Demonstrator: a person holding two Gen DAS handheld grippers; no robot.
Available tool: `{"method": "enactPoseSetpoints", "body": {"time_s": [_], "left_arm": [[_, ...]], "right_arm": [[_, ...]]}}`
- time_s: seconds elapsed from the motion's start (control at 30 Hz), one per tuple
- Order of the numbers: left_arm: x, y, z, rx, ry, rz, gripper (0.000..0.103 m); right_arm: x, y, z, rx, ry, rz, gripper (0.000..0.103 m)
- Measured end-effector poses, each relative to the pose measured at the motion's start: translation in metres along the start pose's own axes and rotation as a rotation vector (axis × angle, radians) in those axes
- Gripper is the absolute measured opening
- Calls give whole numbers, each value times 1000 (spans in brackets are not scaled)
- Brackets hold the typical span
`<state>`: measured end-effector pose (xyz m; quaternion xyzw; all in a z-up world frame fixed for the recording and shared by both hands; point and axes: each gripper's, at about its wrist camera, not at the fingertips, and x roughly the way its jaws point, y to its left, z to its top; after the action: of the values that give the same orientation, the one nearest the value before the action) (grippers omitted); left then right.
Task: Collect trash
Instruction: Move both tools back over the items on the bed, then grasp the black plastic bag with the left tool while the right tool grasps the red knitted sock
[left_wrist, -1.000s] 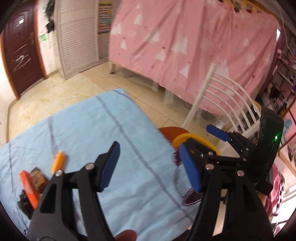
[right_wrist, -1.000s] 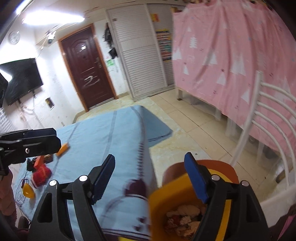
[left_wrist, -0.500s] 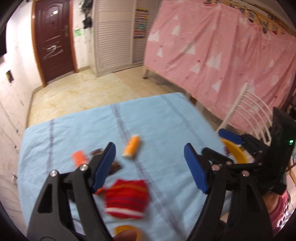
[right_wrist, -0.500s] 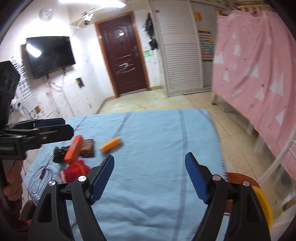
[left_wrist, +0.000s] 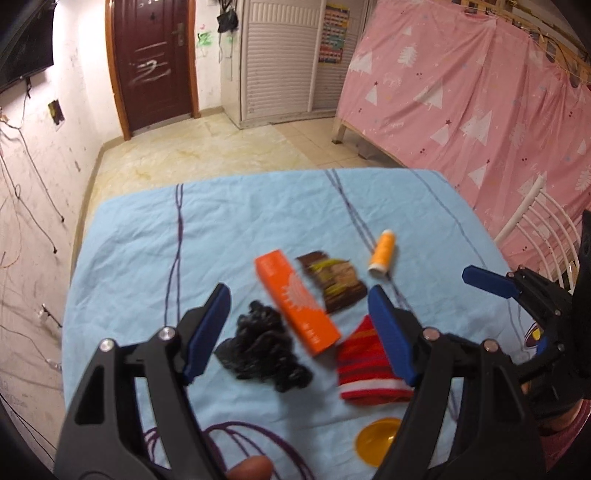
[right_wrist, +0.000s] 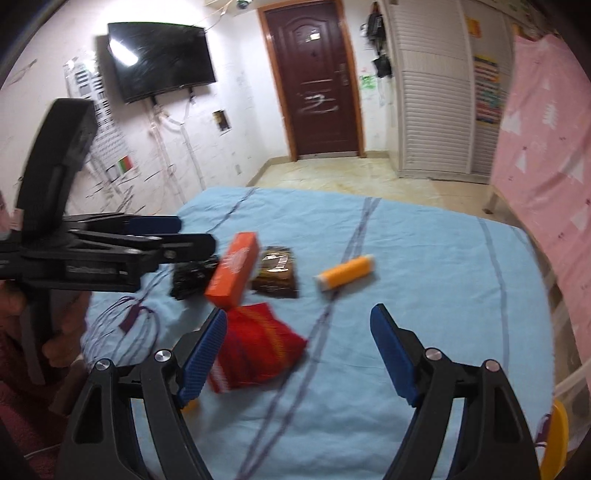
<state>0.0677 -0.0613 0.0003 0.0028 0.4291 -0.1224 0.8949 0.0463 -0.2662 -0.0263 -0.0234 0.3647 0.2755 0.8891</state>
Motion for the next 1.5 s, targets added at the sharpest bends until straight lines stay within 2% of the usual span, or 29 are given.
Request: {"method": "enactPoseSetpoints", "body": {"time_s": [0.23,0.53,0.77,1.0,1.23,1.27,1.3,1.33,1.37,1.43,1.5], "left_arm": [[17,17,-17,-39,49,6,73],[26,25,-28,-51,68,-5,73],[23,29,-32,-51,57,-41,63],[22,34,-42,-47,73,-138,63],[26,35,-46,-38,70,-102,61],[26,34,-45,-34,68,-93,55],[27,32,-44,-30,69,-84,52],[28,32,-44,-28,70,-79,45],[29,31,-43,-23,68,-70,38],[31,30,-43,-21,62,-58,31],[31,29,-44,-16,54,-40,20]], "right_arm": [[21,27,1,-60,74,38,74],[51,46,-1,-109,171,-7,74],[60,45,-2,-110,188,-16,74],[60,43,-3,-94,180,-14,74],[59,43,-3,-90,175,-16,73],[60,42,-3,-81,177,-14,71],[60,40,-3,-70,179,-7,64],[60,39,-2,-64,181,-1,56],[60,38,-2,-59,183,7,53],[59,37,-3,-60,177,6,39],[58,38,-3,-61,170,10,29]]}}
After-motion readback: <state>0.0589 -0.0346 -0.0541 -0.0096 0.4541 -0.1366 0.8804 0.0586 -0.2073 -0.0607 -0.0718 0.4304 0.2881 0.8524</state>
